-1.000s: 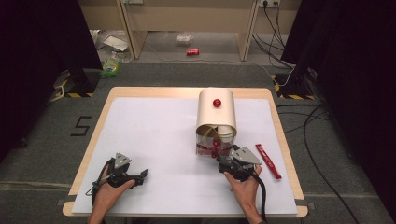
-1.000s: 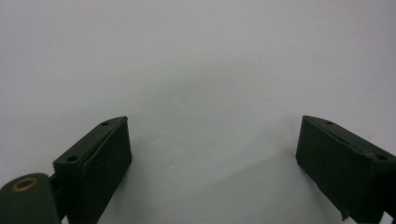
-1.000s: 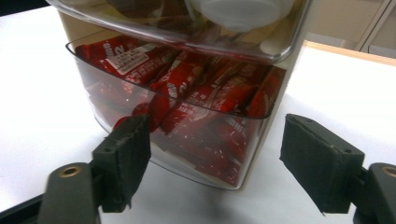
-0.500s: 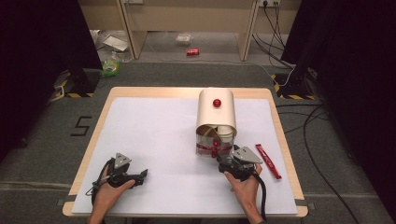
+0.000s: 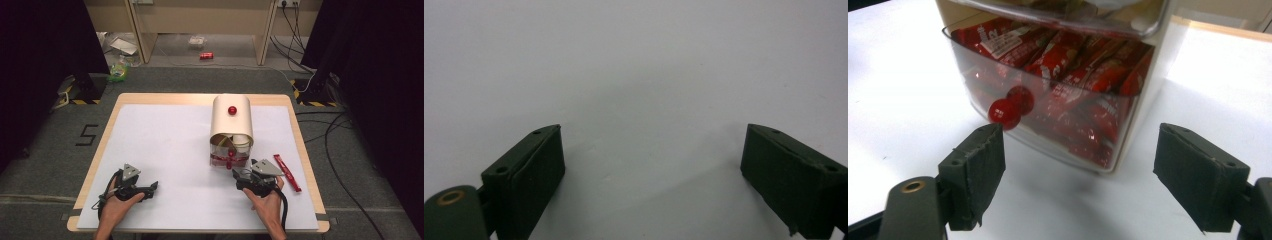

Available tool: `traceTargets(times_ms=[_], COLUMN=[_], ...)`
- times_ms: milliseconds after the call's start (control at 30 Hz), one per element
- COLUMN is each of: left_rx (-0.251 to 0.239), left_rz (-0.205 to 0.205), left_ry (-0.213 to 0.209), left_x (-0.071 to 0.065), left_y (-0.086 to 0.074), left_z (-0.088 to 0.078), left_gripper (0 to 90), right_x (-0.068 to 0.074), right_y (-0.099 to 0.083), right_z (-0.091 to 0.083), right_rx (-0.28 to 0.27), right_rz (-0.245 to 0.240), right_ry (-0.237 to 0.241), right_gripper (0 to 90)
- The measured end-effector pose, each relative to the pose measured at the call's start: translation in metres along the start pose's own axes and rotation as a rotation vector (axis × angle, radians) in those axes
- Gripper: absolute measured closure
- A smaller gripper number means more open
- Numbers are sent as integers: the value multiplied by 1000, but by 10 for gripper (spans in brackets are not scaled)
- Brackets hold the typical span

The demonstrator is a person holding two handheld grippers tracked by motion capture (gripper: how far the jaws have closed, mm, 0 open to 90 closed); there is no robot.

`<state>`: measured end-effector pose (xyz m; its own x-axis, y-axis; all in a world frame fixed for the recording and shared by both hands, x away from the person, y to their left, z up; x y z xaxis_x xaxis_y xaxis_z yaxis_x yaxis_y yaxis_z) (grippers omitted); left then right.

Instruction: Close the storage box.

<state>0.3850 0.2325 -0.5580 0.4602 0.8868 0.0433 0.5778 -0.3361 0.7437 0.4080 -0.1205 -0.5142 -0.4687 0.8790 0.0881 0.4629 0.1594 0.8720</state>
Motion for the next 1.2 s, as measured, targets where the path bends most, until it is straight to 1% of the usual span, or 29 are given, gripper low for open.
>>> traceTargets(times_ms=[133,267,333,467,667,733,933,1200], left_rx=[0,0,0,0,1,0,0,0], left_rz=[0,0,-1,0,-1,-1,0,-1], left_ry=[0,-1,0,-1,-1,-1,-1,-1], left_x=[0,0,0,0,0,0,0,0], left_y=[0,0,0,0,0,0,0,0], left_z=[0,0,0,0,0,0,0,0], left_gripper=[97,98,97,97,96,97,97,97], right_x=[-4,-7,-7,-8,-8,-6,-5,-9], right_y=[-1,-1,0,-2,-8,-8,-9,-9], right_z=[-7,-11,-12,-10,-6,-6,-9,-19], right_rx=[14,12,11,23,51,56,59,52], right_rz=[2,15,13,2,6,-8,-8,2], right_ry=[7,11,15,20,27,29,36,28], right_gripper=[209,199,199,197,185,185,186,185])
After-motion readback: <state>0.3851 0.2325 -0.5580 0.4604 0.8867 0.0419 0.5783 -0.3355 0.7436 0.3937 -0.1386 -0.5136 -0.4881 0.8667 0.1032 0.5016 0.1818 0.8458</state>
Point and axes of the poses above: each handheld gripper's, and its own axes: z roughly forward along the jaws, y roughly out of its top, x roughly to its left, the point moved 8 cm from there along z, roughly forward along the jaws, and after that the axes turned 6 degrees about z, right-handed, at the moved point
